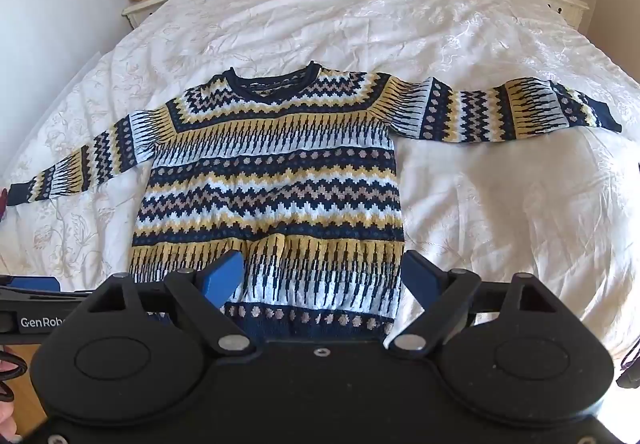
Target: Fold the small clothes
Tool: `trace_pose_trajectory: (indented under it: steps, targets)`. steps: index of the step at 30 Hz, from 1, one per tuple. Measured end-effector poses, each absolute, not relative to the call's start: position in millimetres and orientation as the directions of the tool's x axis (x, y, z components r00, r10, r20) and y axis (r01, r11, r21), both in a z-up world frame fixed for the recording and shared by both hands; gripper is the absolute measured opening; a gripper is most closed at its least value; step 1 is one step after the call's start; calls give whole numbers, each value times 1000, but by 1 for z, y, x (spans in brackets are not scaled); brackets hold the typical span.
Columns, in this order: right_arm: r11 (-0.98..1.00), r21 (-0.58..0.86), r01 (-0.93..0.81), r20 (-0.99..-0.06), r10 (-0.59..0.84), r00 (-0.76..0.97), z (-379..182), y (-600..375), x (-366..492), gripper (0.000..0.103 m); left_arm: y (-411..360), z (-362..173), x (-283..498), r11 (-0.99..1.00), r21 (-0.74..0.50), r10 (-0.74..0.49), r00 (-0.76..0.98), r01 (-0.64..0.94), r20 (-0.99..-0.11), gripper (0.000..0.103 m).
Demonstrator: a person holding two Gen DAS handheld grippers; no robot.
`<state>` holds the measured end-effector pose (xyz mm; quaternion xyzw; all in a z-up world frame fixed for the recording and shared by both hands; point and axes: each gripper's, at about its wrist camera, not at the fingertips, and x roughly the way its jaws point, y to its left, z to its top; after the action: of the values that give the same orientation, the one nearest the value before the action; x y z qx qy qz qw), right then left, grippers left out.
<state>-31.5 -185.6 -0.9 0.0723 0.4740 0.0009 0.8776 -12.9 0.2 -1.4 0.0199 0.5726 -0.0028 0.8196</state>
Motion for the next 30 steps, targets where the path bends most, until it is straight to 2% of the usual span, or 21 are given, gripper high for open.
trace_pose_trajectory:
  steps: [30]
  targets:
    - [990,135,40,-842,93,531,-7,-177,-22,87,4,-11,-6,999,38,35,323,1,-946,86]
